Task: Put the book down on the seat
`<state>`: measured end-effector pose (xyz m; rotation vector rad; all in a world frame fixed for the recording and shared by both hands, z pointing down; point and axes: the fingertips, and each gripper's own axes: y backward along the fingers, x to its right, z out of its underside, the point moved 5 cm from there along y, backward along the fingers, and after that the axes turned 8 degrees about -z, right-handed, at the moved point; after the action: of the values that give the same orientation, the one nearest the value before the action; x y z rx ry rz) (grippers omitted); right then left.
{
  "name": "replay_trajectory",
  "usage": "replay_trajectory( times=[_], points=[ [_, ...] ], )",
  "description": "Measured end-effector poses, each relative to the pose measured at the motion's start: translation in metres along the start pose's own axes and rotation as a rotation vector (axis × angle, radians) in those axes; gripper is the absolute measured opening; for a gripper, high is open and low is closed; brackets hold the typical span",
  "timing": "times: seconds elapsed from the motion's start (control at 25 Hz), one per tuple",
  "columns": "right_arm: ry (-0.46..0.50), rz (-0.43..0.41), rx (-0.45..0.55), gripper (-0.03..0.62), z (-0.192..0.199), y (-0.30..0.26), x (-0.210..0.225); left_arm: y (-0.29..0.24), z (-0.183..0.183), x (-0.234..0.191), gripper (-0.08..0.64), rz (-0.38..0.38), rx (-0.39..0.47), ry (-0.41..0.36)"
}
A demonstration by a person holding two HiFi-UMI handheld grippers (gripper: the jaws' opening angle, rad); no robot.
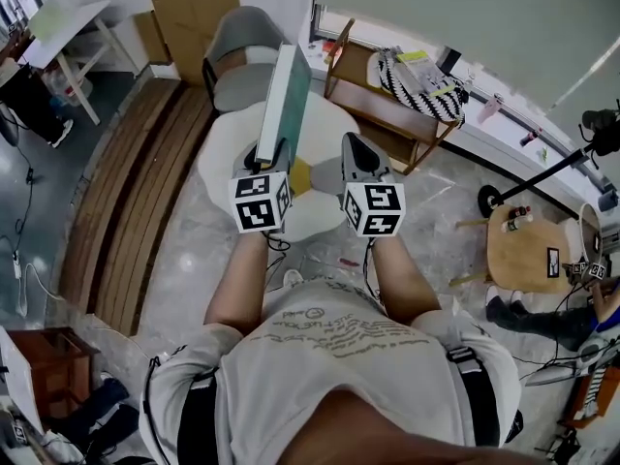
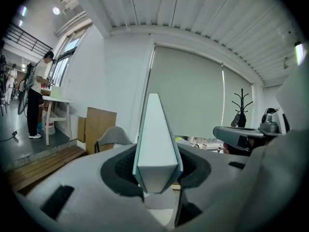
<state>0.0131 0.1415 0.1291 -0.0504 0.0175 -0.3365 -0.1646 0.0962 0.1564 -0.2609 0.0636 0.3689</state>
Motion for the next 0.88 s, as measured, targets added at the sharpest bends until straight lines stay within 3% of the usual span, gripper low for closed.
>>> replay_trajectory(
  times=[0.56, 0.88],
  points=[
    [-0.015, 0.0, -0.073, 0.028, 0.026, -0.049, -0.013, -0.03, 0.028, -0.045, 0.172, 0.006, -0.083, 0.058],
    [-0.013, -0.027, -0.08, 0.028, 0.028, -0.081, -0.008, -0.048, 0.022, -0.06, 0.172, -0.008, -0.076, 0.056]
  ],
)
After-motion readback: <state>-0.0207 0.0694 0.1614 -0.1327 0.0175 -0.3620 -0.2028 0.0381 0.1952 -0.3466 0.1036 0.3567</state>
